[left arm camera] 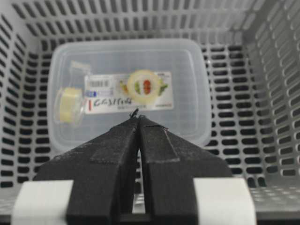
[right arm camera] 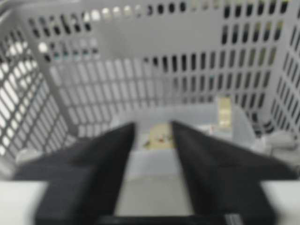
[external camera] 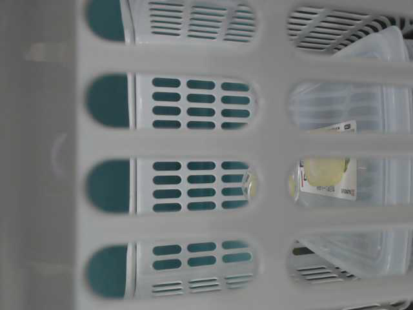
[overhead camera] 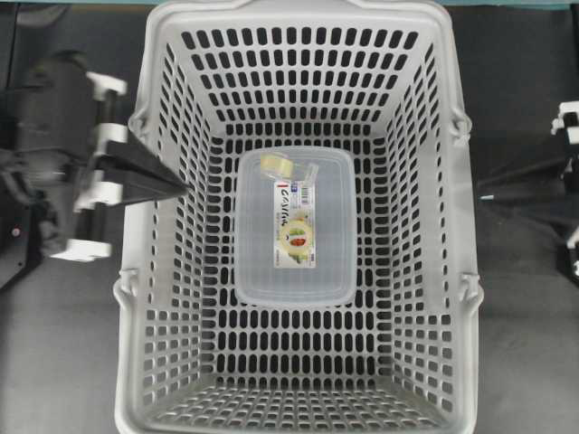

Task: Pick up the cellophane tape from the shopping basket with the left arm.
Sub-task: 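Move the left gripper from the side over the basket toward the tape, then lower the open left gripper into the container around the tape roll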

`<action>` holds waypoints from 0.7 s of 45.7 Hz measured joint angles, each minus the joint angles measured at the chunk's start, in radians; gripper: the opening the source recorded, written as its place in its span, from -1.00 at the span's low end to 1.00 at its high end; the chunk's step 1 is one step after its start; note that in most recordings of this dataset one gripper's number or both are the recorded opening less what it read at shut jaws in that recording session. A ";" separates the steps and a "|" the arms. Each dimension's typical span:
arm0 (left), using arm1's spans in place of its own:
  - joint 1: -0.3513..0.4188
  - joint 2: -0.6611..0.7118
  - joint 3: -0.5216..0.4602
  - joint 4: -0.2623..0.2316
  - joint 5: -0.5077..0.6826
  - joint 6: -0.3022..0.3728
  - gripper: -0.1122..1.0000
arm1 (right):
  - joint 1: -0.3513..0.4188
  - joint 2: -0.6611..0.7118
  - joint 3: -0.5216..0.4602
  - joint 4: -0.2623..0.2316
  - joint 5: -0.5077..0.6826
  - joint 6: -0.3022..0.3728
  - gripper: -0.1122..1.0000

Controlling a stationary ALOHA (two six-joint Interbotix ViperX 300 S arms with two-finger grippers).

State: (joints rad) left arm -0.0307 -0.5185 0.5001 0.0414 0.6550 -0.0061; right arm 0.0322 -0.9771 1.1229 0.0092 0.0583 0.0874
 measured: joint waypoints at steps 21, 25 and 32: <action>-0.002 0.341 -0.245 -0.002 0.201 0.012 0.62 | 0.005 -0.014 0.000 0.000 0.000 -0.003 0.61; 0.000 0.403 -0.284 0.000 0.241 0.017 0.83 | 0.005 -0.015 0.000 0.000 0.000 -0.003 0.61; -0.002 0.511 -0.350 0.000 0.262 0.018 0.82 | 0.005 -0.015 0.000 0.000 0.000 -0.003 0.61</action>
State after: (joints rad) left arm -0.0322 -0.0077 0.1503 0.0414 0.9173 0.0123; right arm 0.0368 -0.9925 1.1229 0.0092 0.0583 0.0844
